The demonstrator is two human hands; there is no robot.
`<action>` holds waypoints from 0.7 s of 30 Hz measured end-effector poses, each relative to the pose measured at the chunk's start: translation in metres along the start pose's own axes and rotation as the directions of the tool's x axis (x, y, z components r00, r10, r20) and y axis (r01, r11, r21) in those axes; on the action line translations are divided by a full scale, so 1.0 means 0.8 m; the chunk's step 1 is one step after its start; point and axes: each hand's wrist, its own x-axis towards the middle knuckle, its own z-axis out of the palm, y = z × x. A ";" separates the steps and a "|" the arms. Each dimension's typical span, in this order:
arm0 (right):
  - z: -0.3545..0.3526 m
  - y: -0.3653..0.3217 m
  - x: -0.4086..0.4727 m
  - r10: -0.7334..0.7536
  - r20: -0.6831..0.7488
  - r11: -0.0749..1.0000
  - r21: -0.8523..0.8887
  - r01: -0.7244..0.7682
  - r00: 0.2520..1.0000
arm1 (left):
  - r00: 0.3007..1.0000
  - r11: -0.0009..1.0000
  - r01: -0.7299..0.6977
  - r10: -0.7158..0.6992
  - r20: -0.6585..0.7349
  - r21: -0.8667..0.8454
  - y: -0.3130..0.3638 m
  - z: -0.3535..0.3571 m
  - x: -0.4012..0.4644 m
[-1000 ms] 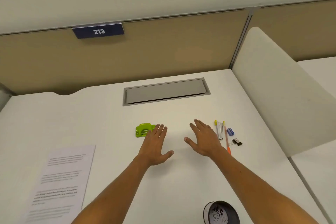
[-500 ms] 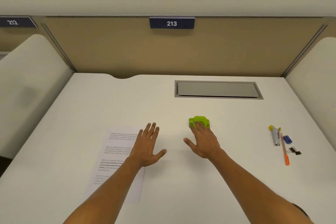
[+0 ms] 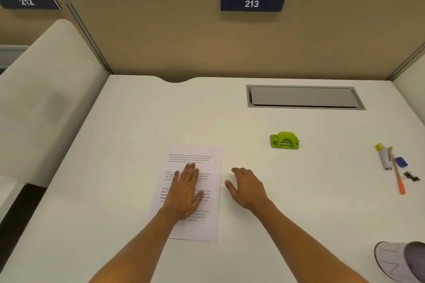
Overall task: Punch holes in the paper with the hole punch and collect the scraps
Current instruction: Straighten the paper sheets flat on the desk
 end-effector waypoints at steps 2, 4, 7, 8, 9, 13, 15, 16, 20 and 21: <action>0.007 -0.013 0.000 0.027 0.007 0.998 0.064 -0.027 1.000 | 1.000 1.000 -0.011 0.011 0.000 0.004 -0.004 0.009 0.002; 0.013 -0.025 0.004 0.061 0.000 0.989 0.138 -0.060 0.998 | 1.000 1.000 -0.011 0.011 0.013 0.015 -0.008 0.018 0.003; 0.019 -0.039 0.010 0.108 -0.010 0.966 0.237 -0.103 0.994 | 1.000 1.000 -0.004 0.003 0.028 0.031 -0.013 0.031 0.002; 0.020 -0.043 0.013 0.131 -0.013 0.955 0.269 -0.123 0.991 | 1.000 0.999 -0.008 0.007 0.027 0.034 -0.014 0.034 0.001; 0.020 -0.047 0.016 0.159 -0.016 0.941 0.304 -0.147 0.987 | 1.000 0.999 -0.011 0.010 0.026 0.032 -0.014 0.037 0.001; 0.020 -0.064 0.025 0.284 -0.014 0.878 0.405 -0.254 0.959 | 1.000 0.999 -0.021 0.020 0.005 0.043 -0.017 0.046 0.000; 0.022 -0.070 0.029 0.318 -0.001 0.856 0.430 -0.287 0.948 | 1.000 0.998 -0.016 0.016 -0.010 0.056 -0.018 0.049 0.000; 0.022 -0.072 0.031 0.325 -0.001 0.854 0.430 -0.293 0.946 | 1.000 0.998 -0.015 0.016 -0.015 0.057 -0.018 0.050 0.001; 0.021 -0.073 0.036 0.354 0.000 0.843 0.433 -0.319 0.935 | 1.000 0.998 -0.018 0.019 -0.025 0.060 -0.019 0.052 0.001; 0.019 -0.073 0.036 0.363 0.005 0.835 0.441 -0.328 0.932 | 0.999 0.998 -0.015 0.017 -0.028 0.060 -0.019 0.052 0.001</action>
